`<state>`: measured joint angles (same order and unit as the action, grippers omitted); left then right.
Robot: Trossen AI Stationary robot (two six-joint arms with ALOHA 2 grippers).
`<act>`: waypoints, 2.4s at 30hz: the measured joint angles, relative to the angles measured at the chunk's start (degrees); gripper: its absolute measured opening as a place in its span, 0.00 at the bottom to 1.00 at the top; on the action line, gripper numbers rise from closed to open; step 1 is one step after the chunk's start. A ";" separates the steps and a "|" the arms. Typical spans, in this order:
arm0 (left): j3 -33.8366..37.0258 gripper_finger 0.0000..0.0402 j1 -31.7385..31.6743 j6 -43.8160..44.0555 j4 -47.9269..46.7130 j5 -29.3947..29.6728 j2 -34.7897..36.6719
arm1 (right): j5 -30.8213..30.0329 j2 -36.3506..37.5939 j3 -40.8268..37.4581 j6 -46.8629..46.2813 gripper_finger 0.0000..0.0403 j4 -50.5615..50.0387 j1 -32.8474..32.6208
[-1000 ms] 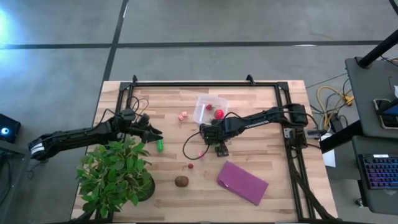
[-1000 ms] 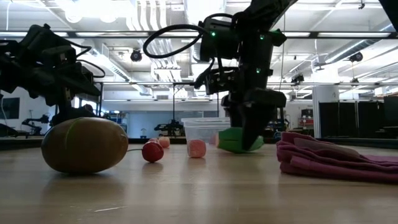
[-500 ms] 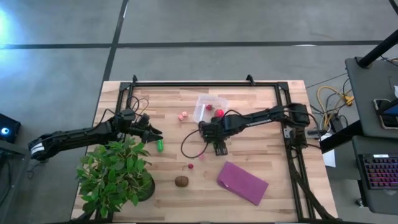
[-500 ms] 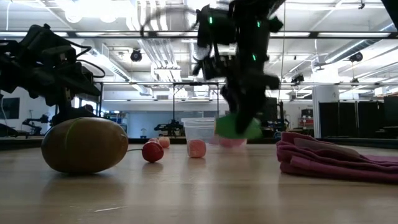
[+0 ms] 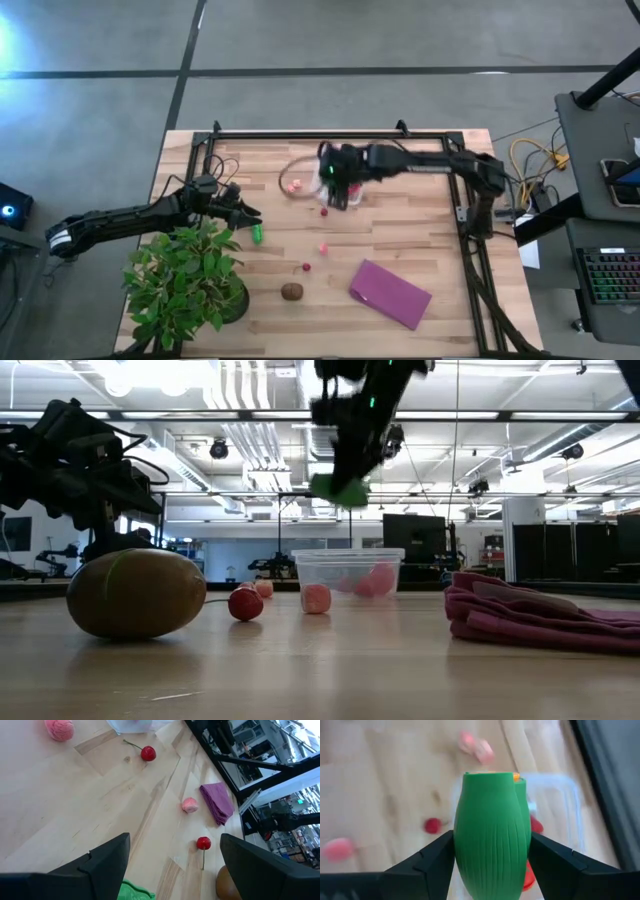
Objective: Pick and placing Produce into tupperware
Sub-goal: Put the corn in the transparent bin, then put the top red cherry in the transparent bin
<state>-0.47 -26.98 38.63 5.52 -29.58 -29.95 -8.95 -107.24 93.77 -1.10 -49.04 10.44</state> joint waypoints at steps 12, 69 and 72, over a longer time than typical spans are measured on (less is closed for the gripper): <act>0.01 0.73 0.00 0.00 0.00 0.00 0.00 | 3.26 -10.14 1.63 3.97 0.57 0.09 6.71; 0.02 0.73 0.02 0.00 0.00 0.00 -0.02 | 19.43 -18.87 6.28 -77.49 0.61 1.01 -6.03; 0.01 0.73 0.01 0.00 0.00 0.00 -0.02 | 18.22 -18.95 6.28 -77.90 0.61 0.91 -6.18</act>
<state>-0.46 -26.97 38.63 5.52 -29.58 -29.98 9.27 -126.19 100.05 -79.00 -48.13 4.25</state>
